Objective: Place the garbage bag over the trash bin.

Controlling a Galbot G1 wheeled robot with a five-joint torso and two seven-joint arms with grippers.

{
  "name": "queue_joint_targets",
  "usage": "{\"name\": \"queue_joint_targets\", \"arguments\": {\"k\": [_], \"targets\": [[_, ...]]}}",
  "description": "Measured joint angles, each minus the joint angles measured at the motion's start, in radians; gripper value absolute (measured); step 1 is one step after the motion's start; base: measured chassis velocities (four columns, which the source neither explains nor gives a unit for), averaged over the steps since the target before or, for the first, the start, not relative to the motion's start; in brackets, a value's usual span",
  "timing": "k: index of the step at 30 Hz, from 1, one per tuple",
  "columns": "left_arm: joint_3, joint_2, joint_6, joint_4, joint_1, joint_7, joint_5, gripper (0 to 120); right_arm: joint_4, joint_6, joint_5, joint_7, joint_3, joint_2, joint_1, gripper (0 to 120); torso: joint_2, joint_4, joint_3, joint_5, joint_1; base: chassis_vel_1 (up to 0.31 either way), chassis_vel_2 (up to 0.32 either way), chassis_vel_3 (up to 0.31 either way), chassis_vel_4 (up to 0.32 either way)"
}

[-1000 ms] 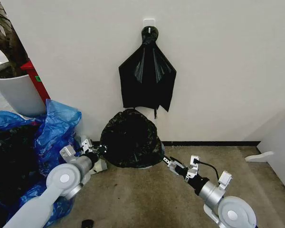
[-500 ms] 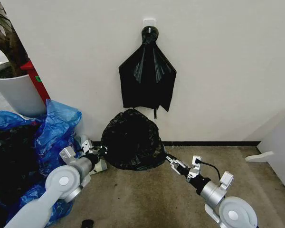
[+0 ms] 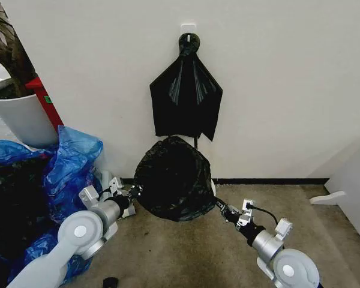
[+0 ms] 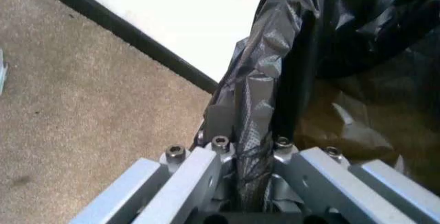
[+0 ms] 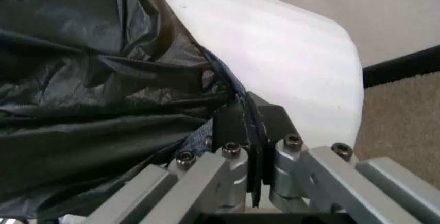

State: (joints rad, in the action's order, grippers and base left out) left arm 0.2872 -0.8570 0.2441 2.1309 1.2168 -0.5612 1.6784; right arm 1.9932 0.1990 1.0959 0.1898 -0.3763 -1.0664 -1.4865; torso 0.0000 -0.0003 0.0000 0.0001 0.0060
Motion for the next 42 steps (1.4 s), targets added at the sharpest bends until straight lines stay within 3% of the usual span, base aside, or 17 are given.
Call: {"name": "queue_joint_targets", "arguments": {"k": [6,8,11,15,17,21,23,26,30,35,42], "targets": [[-0.007,-0.003,-0.004,0.005,-0.006,-0.010,0.003,0,0.003,-0.028,-0.042,0.033,-0.003,-0.006,-0.028,0,0.000,-0.0001,0.000,0.0000,0.000,0.000,0.000,0.000,0.000],[-0.005,-0.002,-0.008,0.005,-0.010,-0.014,0.005,0,0.018,-0.036,-0.048,0.055,-0.029,0.001,-0.050,10,0.000,-0.0001,0.000,0.0000,0.000,0.000,0.000,0.000,0.000],[0.000,-0.001,-0.008,0.000,-0.010,-0.017,0.006,0,0.036,-0.040,-0.044,0.062,-0.043,0.009,-0.065,15,0.000,-0.0001,0.000,0.0000,0.000,0.000,0.000,0.000,0.000],[0.007,-0.004,-0.016,-0.030,-0.018,-0.040,0.001,0,0.080,-0.052,-0.030,0.103,-0.061,0.031,-0.120,34,0.000,-0.0001,0.000,-0.0001,0.000,0.000,0.000,0.000,0.000],[0.007,-0.006,-0.018,-0.034,-0.019,-0.047,-0.003,0,0.082,-0.054,-0.033,0.113,-0.061,0.034,-0.126,37,0.000,-0.0001,0.000,-0.0001,0.000,0.000,0.000,0.000,0.000],[0.011,-0.010,-0.032,-0.040,-0.019,-0.085,-0.007,0,0.109,-0.056,-0.053,0.138,-0.049,0.055,-0.157,54,0.000,0.0001,0.000,-0.0001,0.000,0.000,0.000,0.000,0.000],[0.009,-0.015,-0.036,-0.040,-0.020,-0.091,-0.008,0,0.143,-0.047,-0.059,0.111,-0.025,0.049,-0.171,64,0.000,0.0000,0.000,-0.0001,0.000,0.000,0.000,0.000,0.000],[0.004,-0.018,-0.036,-0.040,-0.022,-0.091,-0.011,0,0.164,-0.039,-0.060,0.099,-0.012,0.038,-0.171,69,0.000,-0.0001,0.000,-0.0001,0.000,0.000,0.000,0.000,0.000],[-0.002,-0.020,-0.037,-0.041,-0.029,-0.091,-0.012,0,0.230,0.015,-0.092,0.112,0.031,0.018,-0.170,89,0.000,0.0000,0.000,-0.0003,0.000,0.000,0.000,0.000,0.000],[-0.002,-0.020,-0.037,-0.041,-0.032,-0.090,-0.008,0,0.222,0.032,-0.144,0.136,0.088,-0.001,-0.131,99,0.000,0.0000,0.000,-0.0002,0.000,0.000,0.000,0.000,0.000],[-0.021,-0.023,-0.032,-0.036,-0.040,-0.082,-0.006,0,0.170,0.041,-0.216,0.120,0.152,-0.048,-0.052,100,0.000,0.0000,0.000,-0.0003,0.000,0.000,0.000,0.000,0.000]]}}
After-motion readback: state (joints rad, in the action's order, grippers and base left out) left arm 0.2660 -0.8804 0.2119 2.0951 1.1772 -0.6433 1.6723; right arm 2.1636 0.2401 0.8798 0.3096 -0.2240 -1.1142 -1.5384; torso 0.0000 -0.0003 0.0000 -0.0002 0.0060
